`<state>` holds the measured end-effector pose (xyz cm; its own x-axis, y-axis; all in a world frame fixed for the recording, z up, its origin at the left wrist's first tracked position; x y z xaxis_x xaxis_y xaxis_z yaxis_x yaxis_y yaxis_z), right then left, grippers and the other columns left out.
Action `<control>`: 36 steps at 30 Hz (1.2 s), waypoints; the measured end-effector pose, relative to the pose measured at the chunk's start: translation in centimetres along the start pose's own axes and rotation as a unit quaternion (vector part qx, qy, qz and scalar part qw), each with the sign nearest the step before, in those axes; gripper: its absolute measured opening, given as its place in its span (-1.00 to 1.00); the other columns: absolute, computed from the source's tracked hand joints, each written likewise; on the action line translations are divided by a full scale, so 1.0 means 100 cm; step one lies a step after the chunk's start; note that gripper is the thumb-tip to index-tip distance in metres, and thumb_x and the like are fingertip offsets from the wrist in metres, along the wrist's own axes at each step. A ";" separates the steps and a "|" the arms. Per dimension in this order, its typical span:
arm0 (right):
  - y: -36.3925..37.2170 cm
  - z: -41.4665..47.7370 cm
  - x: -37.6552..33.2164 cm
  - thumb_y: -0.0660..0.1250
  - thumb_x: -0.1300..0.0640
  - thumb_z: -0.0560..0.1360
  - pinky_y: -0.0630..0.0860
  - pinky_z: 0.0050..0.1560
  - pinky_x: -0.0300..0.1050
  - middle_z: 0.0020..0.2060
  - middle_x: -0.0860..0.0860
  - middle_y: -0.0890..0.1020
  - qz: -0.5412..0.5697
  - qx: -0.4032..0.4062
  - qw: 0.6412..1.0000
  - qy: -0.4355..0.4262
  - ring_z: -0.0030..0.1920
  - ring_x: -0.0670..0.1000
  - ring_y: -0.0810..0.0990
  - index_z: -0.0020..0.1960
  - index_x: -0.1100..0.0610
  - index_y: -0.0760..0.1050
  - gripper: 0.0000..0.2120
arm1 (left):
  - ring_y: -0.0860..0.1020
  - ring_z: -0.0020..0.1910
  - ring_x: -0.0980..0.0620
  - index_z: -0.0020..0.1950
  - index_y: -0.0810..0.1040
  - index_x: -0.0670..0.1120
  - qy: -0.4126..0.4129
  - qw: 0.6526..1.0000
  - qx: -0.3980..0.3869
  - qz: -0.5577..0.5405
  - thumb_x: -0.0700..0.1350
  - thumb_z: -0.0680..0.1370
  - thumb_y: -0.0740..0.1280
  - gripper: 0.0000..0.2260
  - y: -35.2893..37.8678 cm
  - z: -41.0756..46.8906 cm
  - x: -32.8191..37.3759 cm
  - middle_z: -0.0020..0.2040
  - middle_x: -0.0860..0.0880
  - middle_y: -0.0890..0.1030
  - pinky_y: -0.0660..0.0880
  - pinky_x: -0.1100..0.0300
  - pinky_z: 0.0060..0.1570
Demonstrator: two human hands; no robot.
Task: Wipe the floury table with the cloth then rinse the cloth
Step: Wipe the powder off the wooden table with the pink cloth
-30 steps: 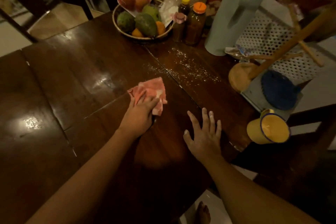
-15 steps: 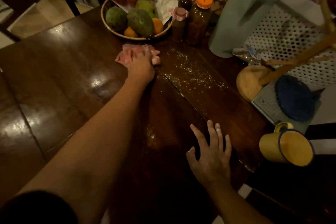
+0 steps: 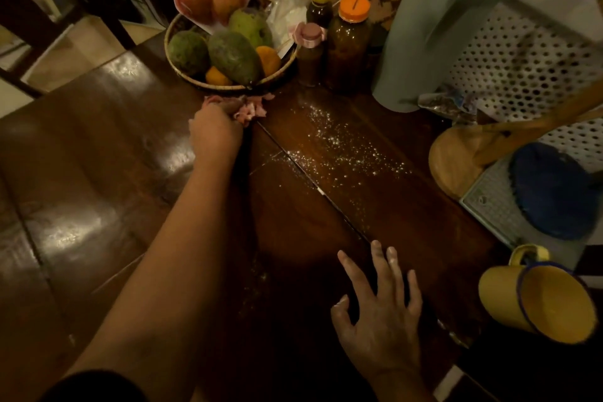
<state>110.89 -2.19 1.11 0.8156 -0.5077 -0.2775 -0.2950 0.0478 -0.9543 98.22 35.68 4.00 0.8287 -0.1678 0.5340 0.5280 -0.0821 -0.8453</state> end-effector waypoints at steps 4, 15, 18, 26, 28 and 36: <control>-0.001 0.000 -0.003 0.17 -0.13 0.42 0.06 0.50 0.29 0.60 0.06 0.18 0.012 0.007 1.000 -0.005 0.60 0.12 0.10 0.52 -0.24 0.27 -0.36 | 0.57 0.19 -0.03 0.20 0.64 0.13 -0.077 0.994 0.071 -0.043 -0.11 0.49 0.34 -0.68 -0.017 -0.001 -0.031 0.24 0.08 0.61 0.50 0.02 0.26; -0.002 0.001 -0.001 0.17 -0.11 0.41 0.17 0.45 0.35 0.57 0.09 0.22 0.015 0.011 1.000 -0.006 0.58 0.15 0.15 0.50 -0.20 0.31 -0.36 | 0.50 0.19 -0.27 0.21 0.56 -0.13 0.003 0.994 0.055 0.093 -0.17 0.53 0.22 -0.72 0.021 -0.016 0.032 0.25 -0.22 0.55 0.47 -0.14 0.19; -0.002 0.003 -0.002 0.16 -0.11 0.40 0.17 0.45 0.34 0.57 0.09 0.23 0.009 0.015 1.000 -0.003 0.58 0.15 0.17 0.50 -0.21 0.33 -0.36 | 0.53 0.17 -0.21 0.32 0.48 -0.08 0.015 0.996 0.020 0.091 -0.18 0.51 0.28 -0.63 0.049 -0.025 0.075 0.27 -0.16 0.54 0.50 -0.14 0.16; -0.003 0.003 -0.005 0.17 -0.11 0.40 0.11 0.48 0.29 0.58 0.07 0.23 0.022 0.022 0.999 -0.008 0.58 0.13 0.15 0.50 -0.22 0.32 -0.36 | 0.56 0.10 -0.04 0.28 0.58 0.01 0.135 0.990 -0.019 -0.027 -0.05 0.62 0.19 -0.71 0.069 -0.004 0.124 0.19 -0.04 0.59 0.51 0.02 0.12; -0.004 0.003 -0.004 0.18 -0.10 0.40 0.11 0.48 0.29 0.57 0.08 0.25 0.022 0.029 0.999 -0.011 0.58 0.14 0.18 0.49 -0.21 0.34 -0.37 | 0.57 0.11 -0.03 0.27 0.59 -0.01 0.137 0.989 -0.035 -0.048 -0.13 0.60 0.23 -0.72 0.066 -0.003 0.119 0.18 -0.04 0.61 0.50 0.08 0.12; -0.001 0.003 0.000 0.19 -0.09 0.39 0.09 0.50 0.28 0.58 0.04 0.21 0.025 0.020 0.999 -0.006 0.59 0.10 0.13 0.49 -0.23 0.33 -0.36 | 0.52 0.12 0.04 0.28 0.56 0.03 0.254 0.957 -0.132 -0.040 -0.08 0.61 0.25 -0.75 0.060 -0.065 0.130 0.21 0.00 0.58 0.50 0.05 0.13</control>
<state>111.06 -1.99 1.15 0.8064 -0.4929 -0.3267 -0.3159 0.1080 -0.9426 110.94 26.66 5.77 0.5552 -0.6008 0.5751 0.4649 -0.3492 -0.8136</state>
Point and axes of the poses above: each hand's wrist, its own z-axis towards the middle knuckle, its own y-axis out of the palm, x = y × z, the point moved 8 cm from there along z, towards the middle knuckle
